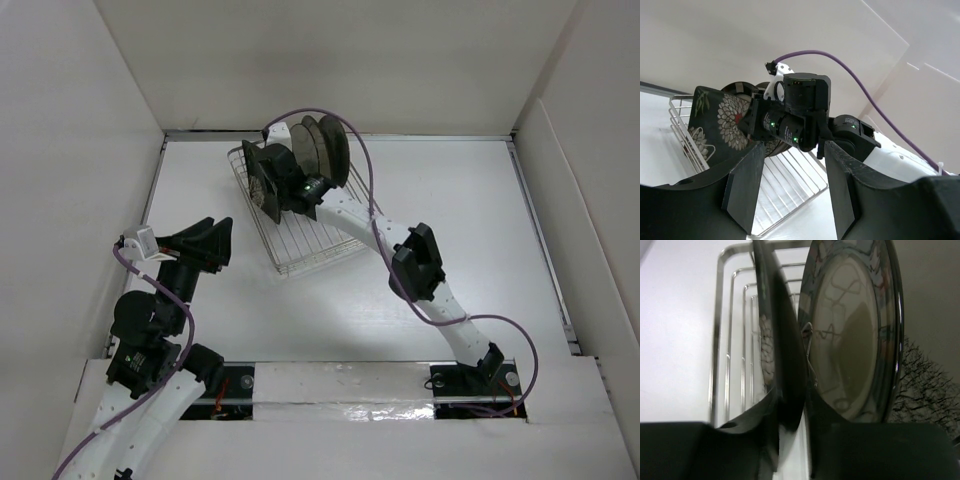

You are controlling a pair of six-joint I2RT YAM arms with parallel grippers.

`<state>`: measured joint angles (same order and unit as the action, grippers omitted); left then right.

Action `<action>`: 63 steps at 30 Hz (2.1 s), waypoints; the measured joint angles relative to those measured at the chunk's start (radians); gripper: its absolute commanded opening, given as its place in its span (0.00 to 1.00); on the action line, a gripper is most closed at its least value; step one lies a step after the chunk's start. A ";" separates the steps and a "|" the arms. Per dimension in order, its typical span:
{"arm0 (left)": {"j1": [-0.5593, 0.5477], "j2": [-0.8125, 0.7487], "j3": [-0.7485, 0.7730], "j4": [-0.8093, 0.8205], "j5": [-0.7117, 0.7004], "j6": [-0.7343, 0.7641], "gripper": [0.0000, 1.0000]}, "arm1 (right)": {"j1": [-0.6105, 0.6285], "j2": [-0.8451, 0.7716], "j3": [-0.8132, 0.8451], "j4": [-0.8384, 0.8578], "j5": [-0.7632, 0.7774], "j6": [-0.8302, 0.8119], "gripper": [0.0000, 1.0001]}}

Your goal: Load the plates into the dish rack

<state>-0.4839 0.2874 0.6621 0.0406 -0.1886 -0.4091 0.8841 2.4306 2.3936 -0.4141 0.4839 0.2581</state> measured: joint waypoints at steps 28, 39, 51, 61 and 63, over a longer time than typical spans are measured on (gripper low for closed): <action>0.000 0.000 0.000 0.000 0.005 0.000 0.47 | 0.156 -0.115 -0.378 0.562 0.477 -0.281 0.00; 0.000 0.000 0.000 0.000 0.005 0.000 0.47 | 0.151 -0.123 -0.397 0.777 0.583 -0.324 0.00; 0.000 0.000 0.000 0.000 0.005 0.000 0.47 | 0.148 -0.107 -0.394 0.829 0.593 -0.283 0.00; 0.000 0.000 0.000 0.000 0.005 0.000 0.47 | 0.147 -0.071 -0.433 0.835 0.561 -0.230 0.00; 0.000 0.000 0.000 0.000 0.005 0.000 0.47 | 0.147 -0.056 -0.436 0.843 0.555 -0.225 0.00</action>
<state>-0.4835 0.2874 0.6621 0.0410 -0.1833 -0.4091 1.0313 2.3749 1.9575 0.4290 1.0393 0.0330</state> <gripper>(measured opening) 0.475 0.190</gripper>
